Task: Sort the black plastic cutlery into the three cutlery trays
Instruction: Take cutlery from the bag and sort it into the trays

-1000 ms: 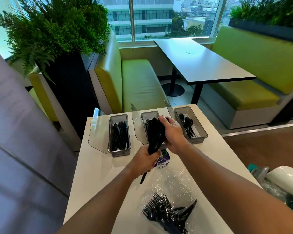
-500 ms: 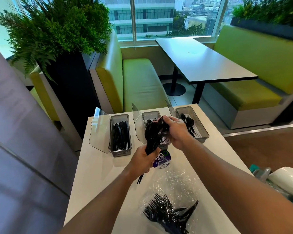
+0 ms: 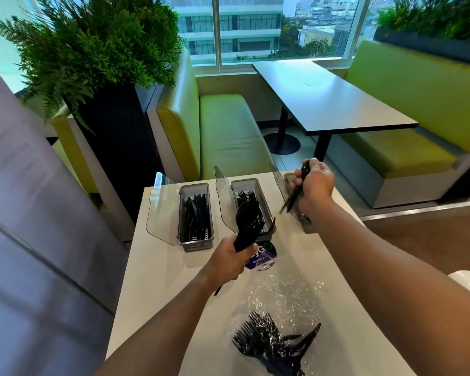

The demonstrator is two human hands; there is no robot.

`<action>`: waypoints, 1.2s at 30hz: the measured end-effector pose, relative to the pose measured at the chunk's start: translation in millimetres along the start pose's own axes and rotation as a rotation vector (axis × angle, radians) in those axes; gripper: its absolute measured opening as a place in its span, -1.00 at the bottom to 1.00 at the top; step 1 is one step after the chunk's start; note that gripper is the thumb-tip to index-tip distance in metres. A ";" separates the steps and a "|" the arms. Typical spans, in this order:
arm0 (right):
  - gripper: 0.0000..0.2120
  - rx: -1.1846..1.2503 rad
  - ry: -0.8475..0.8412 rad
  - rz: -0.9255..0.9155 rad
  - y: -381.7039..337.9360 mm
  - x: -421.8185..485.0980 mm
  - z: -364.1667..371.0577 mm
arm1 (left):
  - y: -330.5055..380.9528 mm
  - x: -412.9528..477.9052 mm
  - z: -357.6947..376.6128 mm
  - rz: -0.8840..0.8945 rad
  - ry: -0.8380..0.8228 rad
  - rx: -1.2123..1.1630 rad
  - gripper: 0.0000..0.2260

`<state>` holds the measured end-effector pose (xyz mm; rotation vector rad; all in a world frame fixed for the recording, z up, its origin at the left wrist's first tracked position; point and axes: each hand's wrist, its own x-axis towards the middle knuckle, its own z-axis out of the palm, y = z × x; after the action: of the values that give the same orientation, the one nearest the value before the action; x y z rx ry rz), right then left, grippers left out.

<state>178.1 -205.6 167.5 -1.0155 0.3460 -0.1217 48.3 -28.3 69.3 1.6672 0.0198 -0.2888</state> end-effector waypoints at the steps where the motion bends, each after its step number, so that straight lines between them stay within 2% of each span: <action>1: -0.83 -0.058 -0.033 -0.025 -2.2 -0.1 -0.8 | -0.5 0.0 -0.1 0.005 0.003 0.014 -0.85; 5: -0.90 -0.446 -0.351 -0.125 0.8 -4.4 -8.0 | -0.1 0.8 -0.3 -0.010 -0.008 0.027 -0.85; 8: -0.86 -0.795 -0.610 -0.116 6.2 -11.5 -11.5 | 2.0 0.7 -0.4 -0.033 -0.029 0.035 -0.82; 12: -0.84 -1.052 -0.797 -0.060 13.4 -24.2 -10.9 | 4.2 0.3 0.4 -0.060 -0.042 0.044 -0.80; 17: -0.79 -1.112 -0.777 -0.063 15.9 -30.2 -8.4 | 6.6 -1.6 -2.0 -0.059 -0.047 0.071 -0.85; 22: -0.82 -1.148 -0.785 -0.081 21.2 -29.5 -8.2 | 8.8 -3.8 -1.8 -0.036 -0.047 0.113 -0.91; 30: -0.85 -1.078 -0.750 -0.033 15.5 -21.0 -11.1 | 11.1 -2.2 -2.5 -0.018 -0.056 0.107 -0.81; 36: -0.79 -1.082 -0.838 0.030 9.0 -28.8 -12.2 | 15.7 -1.0 -0.5 -0.018 -0.102 0.113 -0.79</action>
<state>146.4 -203.3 160.6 -2.0020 -0.4100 0.5751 50.2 -29.6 84.9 1.7636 -0.0585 -0.3945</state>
